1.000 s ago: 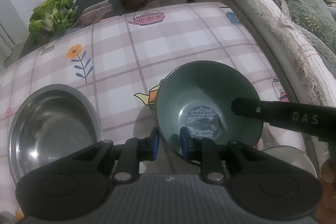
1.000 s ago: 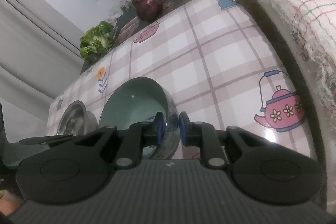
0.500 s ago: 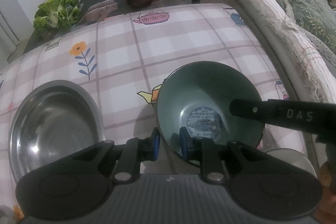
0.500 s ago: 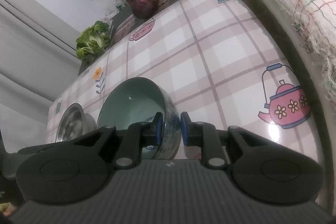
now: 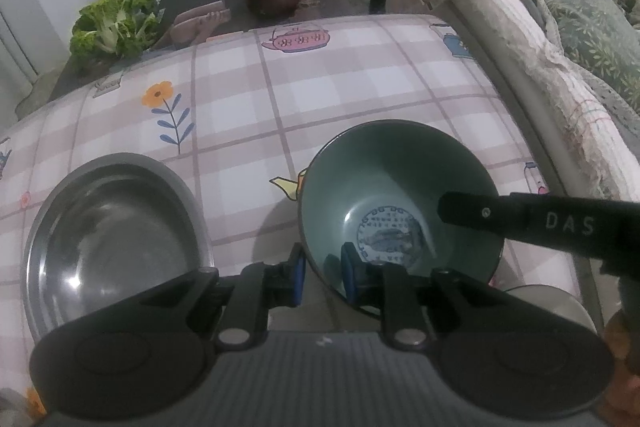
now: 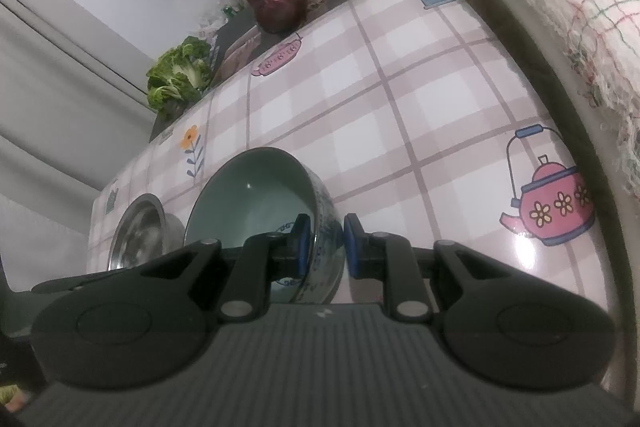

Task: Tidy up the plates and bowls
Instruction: 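Lift the green bowl with the right tool and carry it over a steel bowl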

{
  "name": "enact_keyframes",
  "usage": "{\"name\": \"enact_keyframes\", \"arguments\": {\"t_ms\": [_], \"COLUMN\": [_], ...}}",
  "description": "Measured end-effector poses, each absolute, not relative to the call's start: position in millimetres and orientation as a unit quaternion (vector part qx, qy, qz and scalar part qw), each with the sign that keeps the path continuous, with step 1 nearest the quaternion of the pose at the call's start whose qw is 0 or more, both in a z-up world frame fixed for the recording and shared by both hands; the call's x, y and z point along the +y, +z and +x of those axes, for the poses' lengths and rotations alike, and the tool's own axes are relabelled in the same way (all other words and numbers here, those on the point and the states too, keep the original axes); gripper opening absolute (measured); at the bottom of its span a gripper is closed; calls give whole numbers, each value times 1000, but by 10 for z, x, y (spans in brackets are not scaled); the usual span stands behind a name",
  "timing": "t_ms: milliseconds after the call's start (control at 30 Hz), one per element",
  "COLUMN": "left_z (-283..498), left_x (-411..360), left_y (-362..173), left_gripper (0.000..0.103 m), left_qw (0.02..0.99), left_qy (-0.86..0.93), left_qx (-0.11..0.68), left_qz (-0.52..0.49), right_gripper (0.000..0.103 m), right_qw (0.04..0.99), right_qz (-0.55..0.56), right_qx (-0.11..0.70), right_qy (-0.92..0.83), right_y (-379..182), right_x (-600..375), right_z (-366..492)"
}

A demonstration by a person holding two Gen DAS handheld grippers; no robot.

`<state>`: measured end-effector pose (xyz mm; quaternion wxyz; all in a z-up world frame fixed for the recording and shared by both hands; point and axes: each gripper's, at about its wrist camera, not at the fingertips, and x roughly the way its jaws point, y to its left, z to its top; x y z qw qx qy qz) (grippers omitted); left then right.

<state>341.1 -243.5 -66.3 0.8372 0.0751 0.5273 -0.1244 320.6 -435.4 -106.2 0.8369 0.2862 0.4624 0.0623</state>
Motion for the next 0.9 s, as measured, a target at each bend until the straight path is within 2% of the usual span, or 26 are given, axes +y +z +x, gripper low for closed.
{"name": "enact_keyframes", "arguments": {"t_ms": [900], "left_z": [3235], "left_x": [-2196], "left_y": [-129], "left_gripper": [20], "left_qw": [863], "left_qy": [-120], "left_qx": [489], "left_qz": [42], "right_gripper": [17], "right_qw": [860], "right_qz": [271], "right_qx": [426], "right_qy": [73], "right_y": [-463], "right_x": [-4217], "right_z": [3096]}}
